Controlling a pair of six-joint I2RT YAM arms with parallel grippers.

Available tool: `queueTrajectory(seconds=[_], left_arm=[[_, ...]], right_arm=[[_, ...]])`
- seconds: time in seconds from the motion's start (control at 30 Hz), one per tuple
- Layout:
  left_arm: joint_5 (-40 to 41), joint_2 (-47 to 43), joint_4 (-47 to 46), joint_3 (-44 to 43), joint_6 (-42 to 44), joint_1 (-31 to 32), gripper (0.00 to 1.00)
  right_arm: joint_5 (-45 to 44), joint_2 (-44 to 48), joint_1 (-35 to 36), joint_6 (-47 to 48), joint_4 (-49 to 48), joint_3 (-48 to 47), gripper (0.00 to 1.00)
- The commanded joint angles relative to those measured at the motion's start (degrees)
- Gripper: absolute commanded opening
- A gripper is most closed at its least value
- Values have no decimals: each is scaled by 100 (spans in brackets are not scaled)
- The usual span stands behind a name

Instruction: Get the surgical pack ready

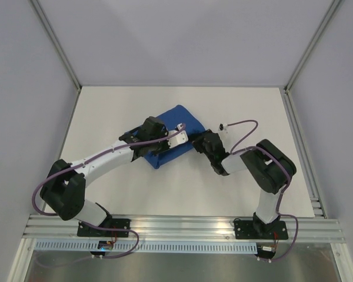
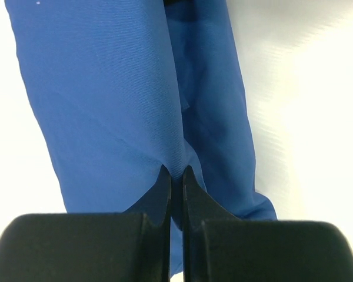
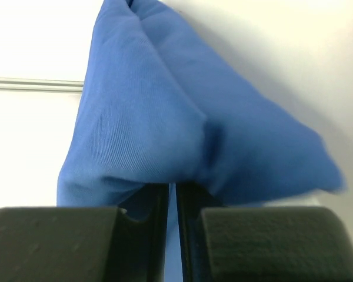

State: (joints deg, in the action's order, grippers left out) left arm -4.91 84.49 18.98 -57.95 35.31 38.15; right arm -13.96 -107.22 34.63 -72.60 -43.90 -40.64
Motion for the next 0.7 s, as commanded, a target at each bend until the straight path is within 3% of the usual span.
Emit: queueTrajectory(seconds=[0.0, 0.13, 0.3, 0.37, 0.43, 0.6, 0.67], left_arm=[[-485, -91, 466, 74, -15, 34, 0], [-818, 102, 667, 39, 46, 34, 1], [-1144, 287, 879, 30, 160, 43, 8], [-1135, 393, 958, 30, 248, 43, 13], [-1144, 541, 1063, 21, 362, 61, 18], [-1039, 736, 1257, 30, 538, 114, 19], [-1039, 701, 1257, 82, 538, 114, 17]], right_arm=[[-452, 507, -343, 299, 84, 441, 12], [41, 1288, -352, 623, 214, 847, 14], [438, 2625, -369, 1554, 2207, 821, 22], [341, 3247, -413, 1705, 2874, 865, 32], [489, 3540, -675, 1783, 2922, 891, 44], [1560, 3007, -1257, 2906, 3887, -431, 68], [1676, 2708, -1266, 3180, 4221, -751, 72]])
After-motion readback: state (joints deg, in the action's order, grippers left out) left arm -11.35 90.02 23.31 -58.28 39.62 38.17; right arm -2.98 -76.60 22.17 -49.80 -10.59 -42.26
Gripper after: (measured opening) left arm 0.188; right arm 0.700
